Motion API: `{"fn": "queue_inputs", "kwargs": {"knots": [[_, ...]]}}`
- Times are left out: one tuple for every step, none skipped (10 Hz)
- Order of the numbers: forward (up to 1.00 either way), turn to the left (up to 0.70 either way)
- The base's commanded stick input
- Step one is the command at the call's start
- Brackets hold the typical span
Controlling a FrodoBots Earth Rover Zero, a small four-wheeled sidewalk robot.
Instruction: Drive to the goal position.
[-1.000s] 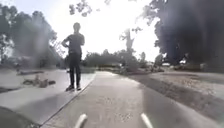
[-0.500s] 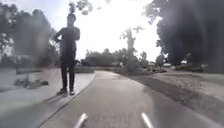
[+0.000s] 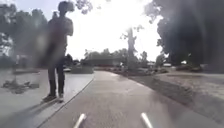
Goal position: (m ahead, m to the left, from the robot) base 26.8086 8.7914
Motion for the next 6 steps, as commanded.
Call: {"fn": "queue_inputs", "kwargs": {"knots": [[1.0, 0.0], [1.0, 0.0], [1.0, 0.0], [1.0, 0.0], [1.0, 0.0], [1.0, 0.0]]}}
